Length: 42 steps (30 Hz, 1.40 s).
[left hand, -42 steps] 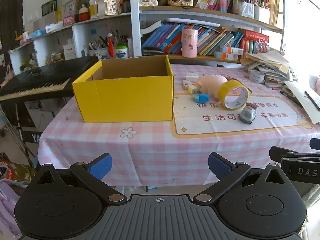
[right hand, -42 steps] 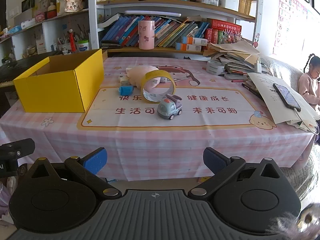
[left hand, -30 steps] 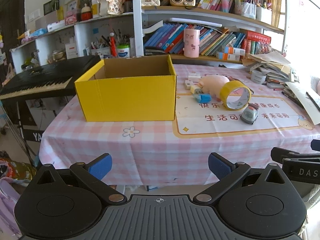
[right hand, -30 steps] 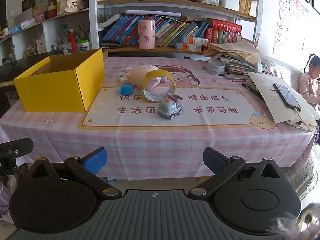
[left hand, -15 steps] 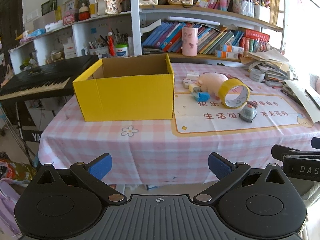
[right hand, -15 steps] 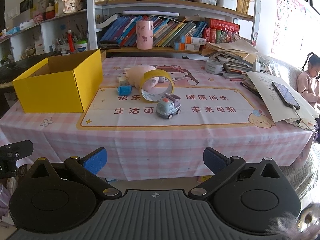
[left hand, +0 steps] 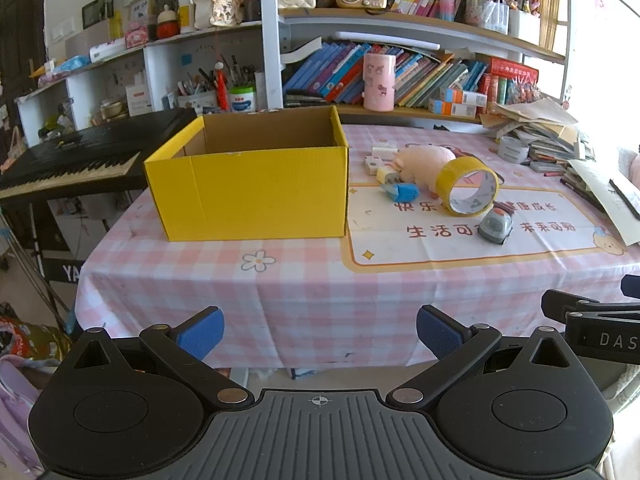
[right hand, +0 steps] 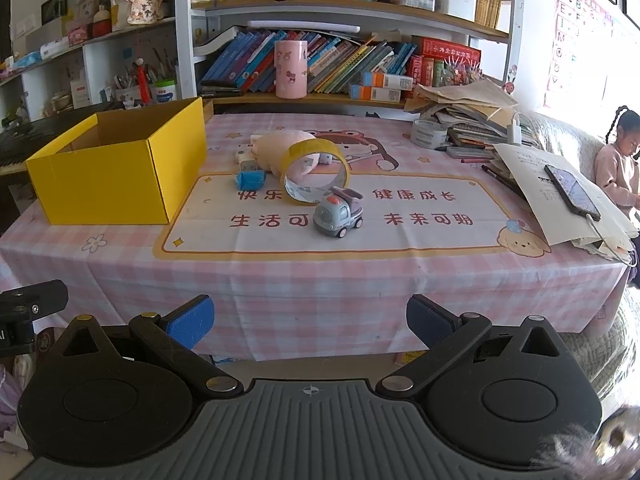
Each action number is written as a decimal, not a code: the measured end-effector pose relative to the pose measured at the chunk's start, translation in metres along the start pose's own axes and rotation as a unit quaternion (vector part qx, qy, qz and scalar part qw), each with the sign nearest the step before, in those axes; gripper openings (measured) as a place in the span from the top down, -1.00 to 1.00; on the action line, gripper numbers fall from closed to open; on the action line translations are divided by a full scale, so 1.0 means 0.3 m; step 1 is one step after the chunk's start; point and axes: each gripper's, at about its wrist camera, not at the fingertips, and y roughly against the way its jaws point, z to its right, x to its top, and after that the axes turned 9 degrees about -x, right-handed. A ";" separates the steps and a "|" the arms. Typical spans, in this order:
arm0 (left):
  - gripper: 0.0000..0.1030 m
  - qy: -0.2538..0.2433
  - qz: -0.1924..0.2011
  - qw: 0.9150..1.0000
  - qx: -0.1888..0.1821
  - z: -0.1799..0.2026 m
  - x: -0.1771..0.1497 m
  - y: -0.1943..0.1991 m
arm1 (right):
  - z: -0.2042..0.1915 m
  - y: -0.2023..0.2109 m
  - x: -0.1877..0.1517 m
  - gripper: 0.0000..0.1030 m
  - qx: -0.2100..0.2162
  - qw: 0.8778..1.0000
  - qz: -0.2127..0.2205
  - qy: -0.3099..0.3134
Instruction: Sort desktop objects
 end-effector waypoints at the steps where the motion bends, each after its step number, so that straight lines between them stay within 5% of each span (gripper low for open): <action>1: -1.00 -0.001 0.000 1.000 -0.001 0.000 0.000 0.000 | 0.000 0.000 0.000 -1.00 0.000 1.000 0.000 0.000; 42: -1.00 -0.001 -0.019 1.000 -0.018 -0.022 0.001 -0.007 | -0.017 0.006 0.000 -0.96 0.035 0.999 -0.004 -0.011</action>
